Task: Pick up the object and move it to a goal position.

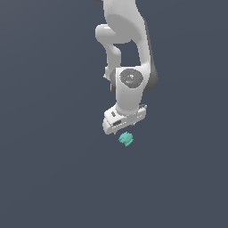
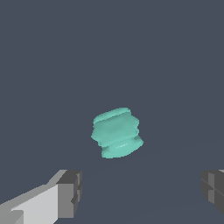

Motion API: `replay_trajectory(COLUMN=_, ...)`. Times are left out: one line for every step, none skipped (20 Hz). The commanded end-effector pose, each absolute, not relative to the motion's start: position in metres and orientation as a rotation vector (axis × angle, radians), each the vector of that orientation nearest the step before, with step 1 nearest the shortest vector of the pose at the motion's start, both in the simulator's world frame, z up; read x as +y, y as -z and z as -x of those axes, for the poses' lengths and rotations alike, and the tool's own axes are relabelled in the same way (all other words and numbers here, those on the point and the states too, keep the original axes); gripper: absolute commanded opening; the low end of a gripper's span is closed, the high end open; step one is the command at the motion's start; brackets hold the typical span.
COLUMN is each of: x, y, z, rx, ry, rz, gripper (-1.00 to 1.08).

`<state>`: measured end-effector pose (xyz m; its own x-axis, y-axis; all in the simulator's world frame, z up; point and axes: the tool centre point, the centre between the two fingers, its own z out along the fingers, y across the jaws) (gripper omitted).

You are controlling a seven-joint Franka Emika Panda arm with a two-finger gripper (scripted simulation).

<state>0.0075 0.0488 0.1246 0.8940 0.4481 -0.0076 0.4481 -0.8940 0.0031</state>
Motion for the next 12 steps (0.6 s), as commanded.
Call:
replay_trajectory(x=0.052, y=-0.116, z=-0.009, rx=0.839, ry=0.009, rz=-3.023, gripper=1.00)
replay_trajectory(x=0.054, y=-0.112, z=-0.010, rx=0.880, ry=0.008, rz=-3.011, gripper=1.00)
replay_trajectory(x=0.055, y=-0.109, z=-0.011, rx=0.919, ry=0.007, rz=-3.000, gripper=1.00)
replay_trajectory(x=0.056, y=-0.107, z=-0.011, rx=0.956, ry=0.007, rz=-2.989, gripper=1.00)
replay_trajectory(x=0.057, y=-0.104, z=-0.012, rx=0.990, ry=0.006, rz=-2.978, gripper=1.00)
replay_trajectory(x=0.058, y=-0.101, z=-0.012, rx=1.021, ry=0.005, rz=-2.968, gripper=1.00)
replay_trajectory(x=0.059, y=-0.099, z=-0.012, rx=1.050, ry=0.005, rz=-2.958, gripper=1.00)
replay_trajectory(x=0.060, y=-0.097, z=-0.013, rx=1.077, ry=0.004, rz=-2.949, gripper=1.00)
replay_trajectory(x=0.061, y=-0.095, z=-0.013, rx=1.101, ry=0.003, rz=-2.940, gripper=1.00)
replay_trajectory(x=0.062, y=-0.093, z=-0.013, rx=1.123, ry=0.003, rz=-2.932, gripper=1.00)
replay_trajectory(x=0.063, y=-0.092, z=-0.014, rx=1.143, ry=0.002, rz=-2.925, gripper=1.00)
replay_trajectory(x=0.063, y=-0.090, z=-0.014, rx=1.160, ry=0.002, rz=-2.918, gripper=1.00)
